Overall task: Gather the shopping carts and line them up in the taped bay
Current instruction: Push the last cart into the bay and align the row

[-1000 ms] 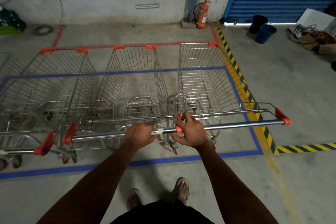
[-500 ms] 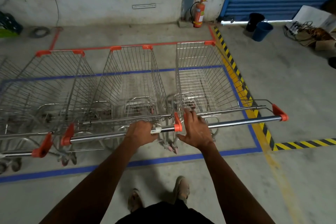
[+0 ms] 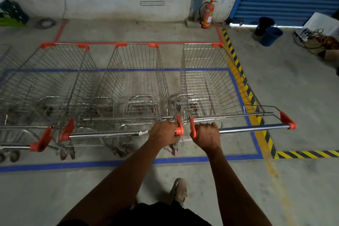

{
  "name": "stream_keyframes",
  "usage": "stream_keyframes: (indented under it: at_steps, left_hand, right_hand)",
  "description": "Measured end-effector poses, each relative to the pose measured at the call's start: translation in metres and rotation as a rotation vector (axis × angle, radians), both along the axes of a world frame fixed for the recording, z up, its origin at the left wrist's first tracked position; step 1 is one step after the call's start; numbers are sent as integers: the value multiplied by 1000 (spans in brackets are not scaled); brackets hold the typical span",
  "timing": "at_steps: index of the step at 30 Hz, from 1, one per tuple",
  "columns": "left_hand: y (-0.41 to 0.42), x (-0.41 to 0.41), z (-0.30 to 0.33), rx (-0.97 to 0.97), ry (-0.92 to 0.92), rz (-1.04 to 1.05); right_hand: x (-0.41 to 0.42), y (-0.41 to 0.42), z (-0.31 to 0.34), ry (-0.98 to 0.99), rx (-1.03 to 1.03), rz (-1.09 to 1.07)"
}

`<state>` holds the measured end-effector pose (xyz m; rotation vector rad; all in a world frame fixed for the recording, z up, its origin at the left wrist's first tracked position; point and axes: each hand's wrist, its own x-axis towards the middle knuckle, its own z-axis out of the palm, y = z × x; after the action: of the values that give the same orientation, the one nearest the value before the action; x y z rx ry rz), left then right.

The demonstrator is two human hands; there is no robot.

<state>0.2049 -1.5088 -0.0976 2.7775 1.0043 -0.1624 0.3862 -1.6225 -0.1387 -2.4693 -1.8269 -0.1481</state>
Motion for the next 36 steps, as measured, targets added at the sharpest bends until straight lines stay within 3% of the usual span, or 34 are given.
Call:
stream_keyframes:
  at_steps: [9,25,36]
  left_hand:
    - [-2,-2,-7,91,-67,6]
    - [-8,2,-1,-40,-103,-5]
    - [-8,5,1,-13,-99,-9]
  right_hand:
    - [1,23,0,32,80,7]
    - [-39,36,24,-41,-290,-123]
    - [-34,20,23,-5,-133,-49]
